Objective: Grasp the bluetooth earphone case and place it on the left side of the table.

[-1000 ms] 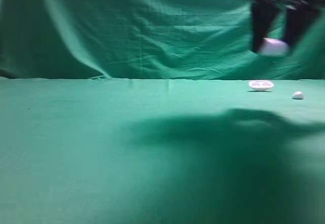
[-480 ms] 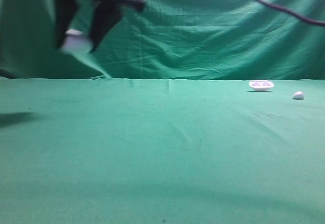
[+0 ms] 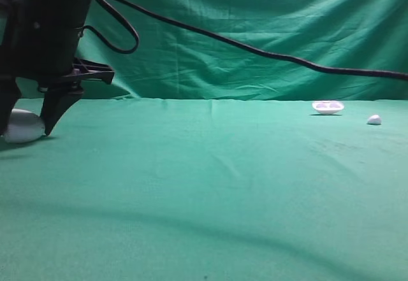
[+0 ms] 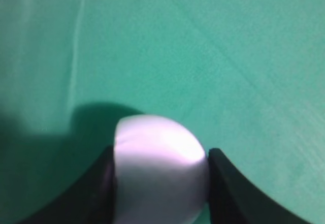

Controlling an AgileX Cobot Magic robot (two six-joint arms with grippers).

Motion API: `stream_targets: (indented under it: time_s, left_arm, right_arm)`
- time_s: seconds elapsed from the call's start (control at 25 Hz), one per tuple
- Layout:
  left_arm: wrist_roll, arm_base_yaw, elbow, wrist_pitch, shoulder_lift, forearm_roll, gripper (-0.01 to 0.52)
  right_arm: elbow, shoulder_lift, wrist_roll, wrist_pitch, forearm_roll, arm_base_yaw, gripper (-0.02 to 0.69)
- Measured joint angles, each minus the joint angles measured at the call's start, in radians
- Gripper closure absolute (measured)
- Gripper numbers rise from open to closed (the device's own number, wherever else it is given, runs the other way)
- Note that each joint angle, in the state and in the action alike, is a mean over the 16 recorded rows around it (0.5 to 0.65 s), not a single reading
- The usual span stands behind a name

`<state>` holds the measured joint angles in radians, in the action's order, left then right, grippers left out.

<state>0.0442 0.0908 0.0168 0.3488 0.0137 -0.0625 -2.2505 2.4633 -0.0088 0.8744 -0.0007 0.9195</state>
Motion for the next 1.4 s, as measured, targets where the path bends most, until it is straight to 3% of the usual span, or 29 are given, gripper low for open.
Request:
stream_targets:
  time_s: [0.12,0.24,0.68,0.8,1.08,1.4]
  left_arm:
    - [0.000,0.000,0.000,0.000,0.000,0.000,0.514]
    - [0.000,0.000,0.000,0.000,0.000,0.000,0.514]
    - [0.000,0.000,0.000,0.000,0.000,0.000,0.514]
    - [0.000,0.000,0.000,0.000,0.000,0.000,0.514]
    - [0.000,0.000,0.000,0.000,0.000,0.000,0.514]
    - [0.000,0.000,0.000,0.000,0.000,0.000,0.514]
  right_arm:
    - [0.000,-0.042,0.001,0.039,-0.005,0.000,0.131]
    - [0.000,-0.097,0.006,0.102,-0.018,-0.001,0.158]
    - [0.015,-0.341,0.059,0.345,-0.062,-0.063,0.565]
    - [0.059,-0.423,0.077,0.373,-0.066,-0.092,0.638]
    - [0.309,-0.669,0.112,0.372,-0.062,-0.151,0.665]
    - [0.795,-1.043,0.156,0.255,-0.072,-0.173,0.665]
